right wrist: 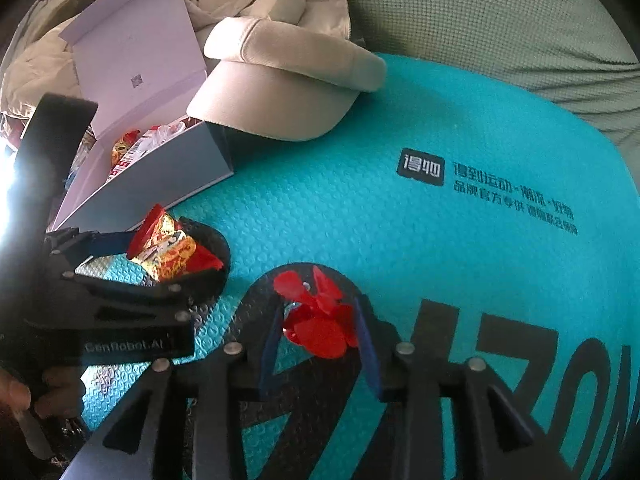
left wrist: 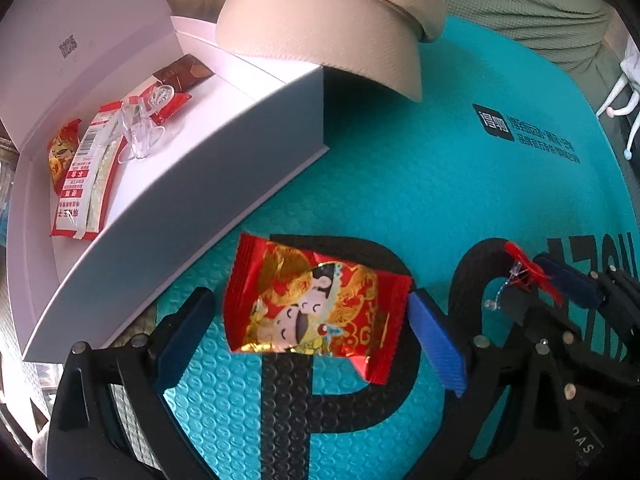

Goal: Organize objects
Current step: 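Grasp the red-gold snack packet with the left tool while the right tool grasps the red fan, then lift the red-gold packet with the left tool while the right tool lifts the red fan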

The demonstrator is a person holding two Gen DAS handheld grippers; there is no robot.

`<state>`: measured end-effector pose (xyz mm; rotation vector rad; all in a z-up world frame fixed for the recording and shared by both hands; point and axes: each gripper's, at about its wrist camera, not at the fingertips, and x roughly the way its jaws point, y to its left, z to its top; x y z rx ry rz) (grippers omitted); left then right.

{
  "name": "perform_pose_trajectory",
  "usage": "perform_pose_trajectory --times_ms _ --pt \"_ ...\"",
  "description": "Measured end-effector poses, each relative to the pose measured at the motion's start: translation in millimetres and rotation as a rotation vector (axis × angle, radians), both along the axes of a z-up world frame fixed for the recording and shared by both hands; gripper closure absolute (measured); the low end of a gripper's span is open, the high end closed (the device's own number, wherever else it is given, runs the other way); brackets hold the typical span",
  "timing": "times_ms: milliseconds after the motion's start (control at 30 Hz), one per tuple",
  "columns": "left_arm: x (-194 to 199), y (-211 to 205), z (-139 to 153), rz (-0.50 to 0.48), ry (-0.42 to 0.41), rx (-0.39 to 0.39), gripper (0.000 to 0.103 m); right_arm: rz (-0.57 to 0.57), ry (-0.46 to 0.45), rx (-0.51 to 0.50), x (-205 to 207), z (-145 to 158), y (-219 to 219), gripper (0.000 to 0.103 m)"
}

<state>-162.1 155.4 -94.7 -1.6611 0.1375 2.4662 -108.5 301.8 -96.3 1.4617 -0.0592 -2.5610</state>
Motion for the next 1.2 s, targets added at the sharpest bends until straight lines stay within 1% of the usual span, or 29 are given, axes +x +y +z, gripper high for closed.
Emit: perform_pose_trajectory --times_ms 67,133,200,300,500,633,800,967,1100,1200 --pt "3.0 0.6 1.0 -0.004 0.015 0.001 0.011 -0.003 0.005 0.002 1.4 -0.4 -0.1 0.066" --pt "7.1 2.1 3.0 -0.014 0.028 0.002 0.021 -0.005 0.007 0.005 2.2 -0.9 -0.6 0.066" --pt "10.8 3.9 4.6 -0.026 0.038 0.001 0.025 -0.005 0.009 0.008 2.7 -1.1 -1.4 0.066" --pt "16.3 4.2 6.5 -0.035 0.051 0.007 0.034 -0.004 0.011 0.014 4.3 -0.9 -3.2 0.066" --pt "29.0 5.0 7.9 -0.061 0.057 0.010 0.036 0.002 0.012 0.023 8.1 -1.7 -7.5 0.066" --pt "39.5 4.1 9.1 -0.079 0.050 0.024 0.036 0.009 0.010 0.025 15.5 -1.1 -9.0 0.066" --pt "56.0 2.0 10.4 -0.098 0.050 0.022 0.036 0.027 0.005 0.034 27.0 0.1 -13.4 0.066" --pt "79.4 -5.3 10.6 -0.109 0.042 0.031 0.036 0.049 -0.001 0.038 39.4 -0.4 -21.6 0.066" --pt "93.3 -22.3 9.4 -0.121 0.039 0.040 0.036 0.063 0.001 0.049 50.3 -0.1 -31.0 0.066" --pt "98.7 -22.7 9.2 -0.126 0.045 0.042 0.036 0.083 0.001 0.049 59.9 -0.1 -39.3 0.066"
